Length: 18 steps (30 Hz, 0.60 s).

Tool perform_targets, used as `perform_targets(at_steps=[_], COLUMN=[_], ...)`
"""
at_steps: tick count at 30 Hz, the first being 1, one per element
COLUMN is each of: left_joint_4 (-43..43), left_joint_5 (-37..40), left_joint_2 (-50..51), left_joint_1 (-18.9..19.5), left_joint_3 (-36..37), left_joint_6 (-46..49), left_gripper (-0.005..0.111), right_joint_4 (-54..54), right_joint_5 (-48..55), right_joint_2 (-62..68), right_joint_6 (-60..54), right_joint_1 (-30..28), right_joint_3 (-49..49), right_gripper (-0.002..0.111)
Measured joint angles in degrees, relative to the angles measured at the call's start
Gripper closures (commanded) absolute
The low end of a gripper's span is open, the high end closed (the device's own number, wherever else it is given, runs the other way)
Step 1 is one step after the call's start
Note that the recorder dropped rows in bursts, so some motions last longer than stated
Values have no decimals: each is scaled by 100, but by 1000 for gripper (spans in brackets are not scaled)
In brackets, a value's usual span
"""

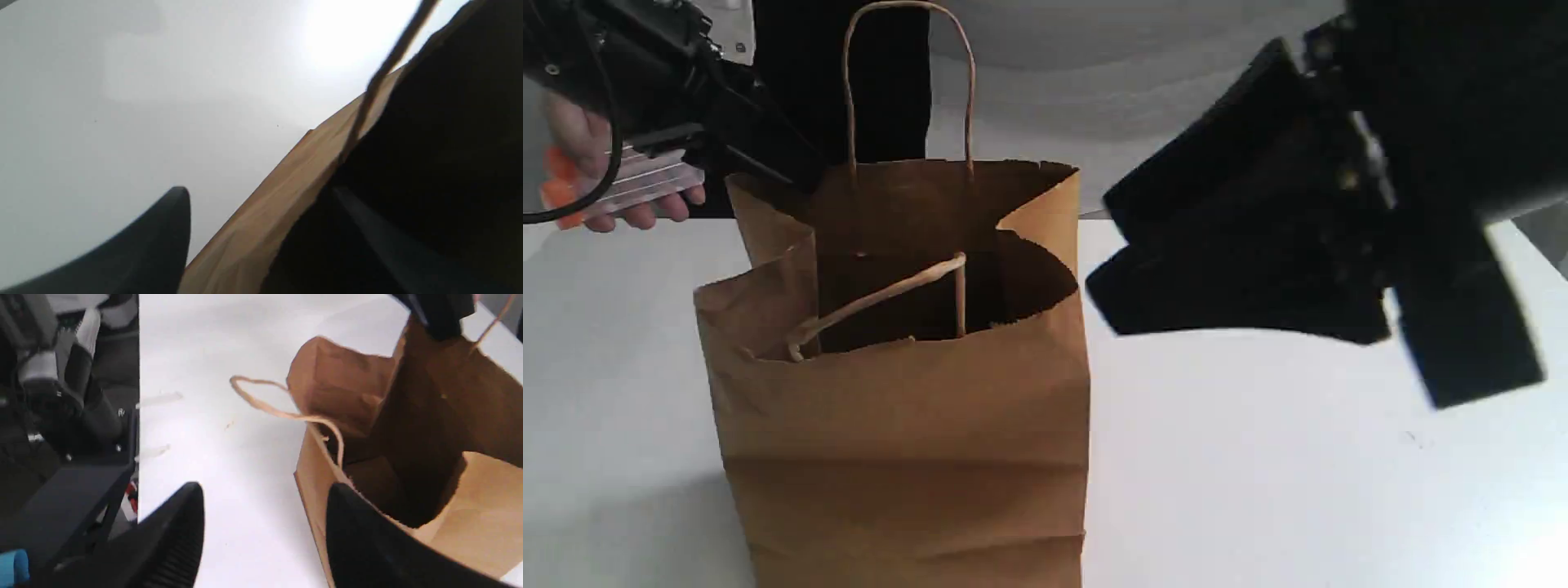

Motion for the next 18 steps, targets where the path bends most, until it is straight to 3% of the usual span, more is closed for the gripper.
perform_targets(at_steps=[10, 18], left_joint_4=[-37, -139], left_joint_5=[-42, -42], left_joint_2=[0, 0], left_joint_1=[0, 0], left_joint_3=[0, 0], left_joint_6=[69, 101], left_gripper=[57, 59], right_joint_4=[-713, -1276], right_joint_5=[-1162, -2178], right_joint_2=[413, 641], right_joint_6=[-177, -185], right_joint_1=[1238, 1468], right_joint_3=[-42, -42], right_gripper=[61, 61])
